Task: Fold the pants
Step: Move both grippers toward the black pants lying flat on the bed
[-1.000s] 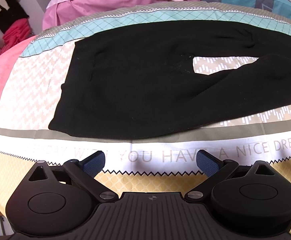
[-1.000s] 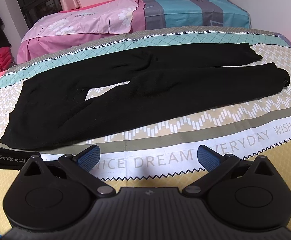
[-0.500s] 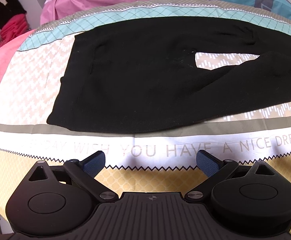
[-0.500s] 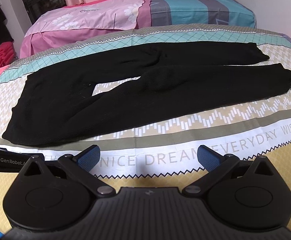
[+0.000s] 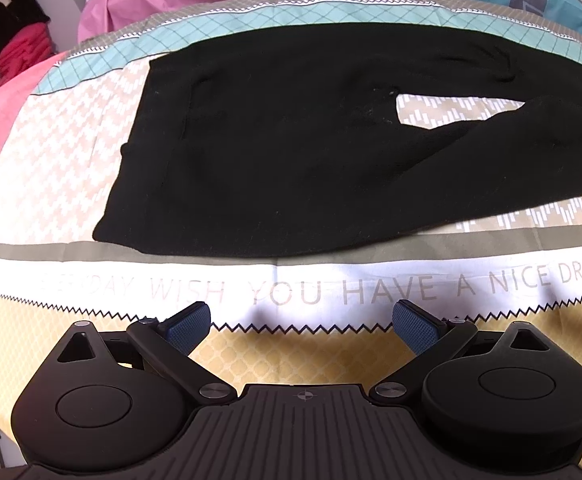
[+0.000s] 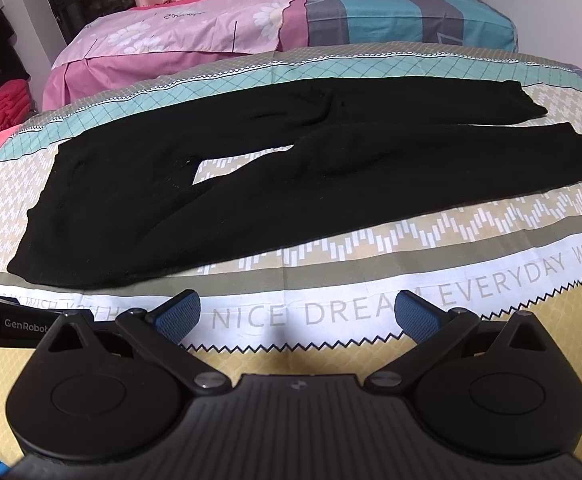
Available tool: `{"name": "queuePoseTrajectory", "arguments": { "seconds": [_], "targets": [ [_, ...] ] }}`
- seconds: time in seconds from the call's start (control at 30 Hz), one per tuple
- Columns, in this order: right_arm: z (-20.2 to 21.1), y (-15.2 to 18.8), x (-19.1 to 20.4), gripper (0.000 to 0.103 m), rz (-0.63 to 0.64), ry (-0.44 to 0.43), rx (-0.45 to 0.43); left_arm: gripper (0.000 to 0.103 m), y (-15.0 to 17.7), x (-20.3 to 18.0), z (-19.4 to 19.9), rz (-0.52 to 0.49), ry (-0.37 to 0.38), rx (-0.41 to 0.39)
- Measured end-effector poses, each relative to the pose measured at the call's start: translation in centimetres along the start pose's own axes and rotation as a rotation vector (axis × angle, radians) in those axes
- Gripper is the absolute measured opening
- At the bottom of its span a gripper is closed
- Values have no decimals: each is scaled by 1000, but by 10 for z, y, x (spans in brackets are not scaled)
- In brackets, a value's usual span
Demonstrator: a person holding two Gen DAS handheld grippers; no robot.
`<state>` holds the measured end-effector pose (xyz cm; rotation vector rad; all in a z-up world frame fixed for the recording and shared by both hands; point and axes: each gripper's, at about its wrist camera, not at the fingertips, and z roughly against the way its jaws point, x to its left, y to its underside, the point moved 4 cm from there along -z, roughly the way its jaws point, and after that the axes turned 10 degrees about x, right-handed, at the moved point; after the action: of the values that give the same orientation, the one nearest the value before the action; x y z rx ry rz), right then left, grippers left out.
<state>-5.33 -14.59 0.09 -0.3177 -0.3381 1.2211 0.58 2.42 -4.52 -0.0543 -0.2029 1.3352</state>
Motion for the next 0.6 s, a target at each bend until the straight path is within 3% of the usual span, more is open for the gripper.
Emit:
{"name": "queuePoseTrajectory", "arguments": {
  "seconds": [0.3, 0.47, 0.6],
  "targets": [
    [2, 4, 4, 103, -1, 6, -8, 103, 0, 10, 0, 5, 8, -11],
    [2, 11, -2, 103, -19, 19, -13, 103, -13, 26, -2, 19, 16, -50],
    [0, 25, -12, 103, -48, 13, 18, 103, -28, 39, -15, 57, 12, -22]
  ]
}}
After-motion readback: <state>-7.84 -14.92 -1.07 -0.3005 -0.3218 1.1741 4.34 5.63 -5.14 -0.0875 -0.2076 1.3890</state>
